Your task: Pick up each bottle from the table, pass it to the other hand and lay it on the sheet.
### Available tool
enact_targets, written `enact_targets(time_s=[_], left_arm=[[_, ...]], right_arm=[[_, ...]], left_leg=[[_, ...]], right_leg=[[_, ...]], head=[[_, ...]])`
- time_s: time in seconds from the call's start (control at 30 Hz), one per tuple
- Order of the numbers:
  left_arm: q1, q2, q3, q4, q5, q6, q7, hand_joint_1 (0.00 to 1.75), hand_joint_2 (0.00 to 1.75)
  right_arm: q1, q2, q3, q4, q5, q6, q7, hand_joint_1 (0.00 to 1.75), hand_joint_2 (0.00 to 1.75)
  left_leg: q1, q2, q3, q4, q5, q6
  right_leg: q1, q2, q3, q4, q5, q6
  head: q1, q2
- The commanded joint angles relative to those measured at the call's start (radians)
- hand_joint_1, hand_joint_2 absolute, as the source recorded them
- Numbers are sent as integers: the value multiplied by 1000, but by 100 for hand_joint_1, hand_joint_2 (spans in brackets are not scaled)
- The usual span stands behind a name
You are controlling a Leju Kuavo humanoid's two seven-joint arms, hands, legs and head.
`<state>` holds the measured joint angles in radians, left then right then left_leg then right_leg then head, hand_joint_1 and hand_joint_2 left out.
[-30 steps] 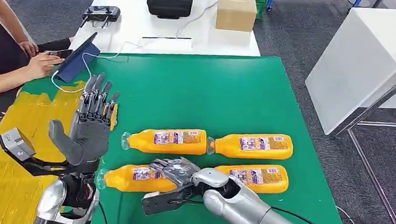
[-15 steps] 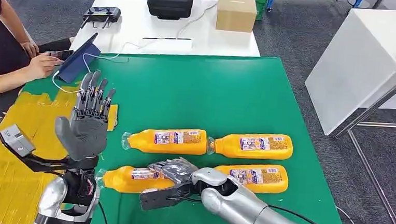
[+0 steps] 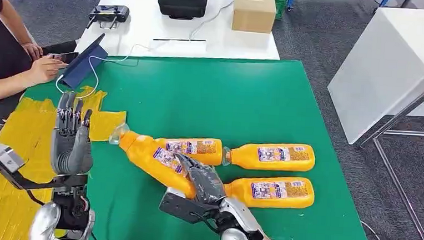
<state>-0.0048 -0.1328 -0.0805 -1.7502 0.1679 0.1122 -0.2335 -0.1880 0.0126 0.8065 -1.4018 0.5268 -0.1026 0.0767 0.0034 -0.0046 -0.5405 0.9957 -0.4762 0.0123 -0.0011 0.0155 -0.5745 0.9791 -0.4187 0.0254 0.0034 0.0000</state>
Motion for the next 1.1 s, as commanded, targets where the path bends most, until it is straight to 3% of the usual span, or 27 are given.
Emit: enact_targets(time_s=[0.03, 0.27, 0.5, 0.73, 1.1], left_arm=[[15, 9, 14, 1, 46, -18, 30, 0, 175], [81, 61, -80, -6, 256, -225, 142, 0, 175], [86, 63, -82, -7, 257, -228, 141, 0, 175], [125, 122, -155, 6, 443, -396, 216, 0, 175], [53, 92, -170, 65, 409, -373, 221, 0, 175]], right_arm=[[92, -9, -130, -207, 1, -35, -55, 175, 175], [80, -4, -138, -207, -2, -37, -72, 175, 175], [80, -4, -136, -203, -2, -39, -76, 175, 175], [40, -8, -87, -162, 26, -31, -92, 175, 175], [-104, 5, 183, -29, 74, 100, -82, 175, 175]], left_leg=[[0, -1, 1, 0, -1, 0], [0, 1, 2, -1, -1, 0], [0, 0, 0, 0, 0, 0], [0, 2, 4, -2, -1, -1], [0, 2, 2, -2, 0, -1]], right_leg=[[0, -3, 2, 0, -1, 0], [0, -1, 2, -1, -1, 0], [0, -1, 0, 0, 0, 0], [0, 0, 3, -2, 0, 0], [0, 1, 2, -2, 1, -1]], head=[[0, 0], [0, 0], [0, 0], [0, 0], [0, 0]])
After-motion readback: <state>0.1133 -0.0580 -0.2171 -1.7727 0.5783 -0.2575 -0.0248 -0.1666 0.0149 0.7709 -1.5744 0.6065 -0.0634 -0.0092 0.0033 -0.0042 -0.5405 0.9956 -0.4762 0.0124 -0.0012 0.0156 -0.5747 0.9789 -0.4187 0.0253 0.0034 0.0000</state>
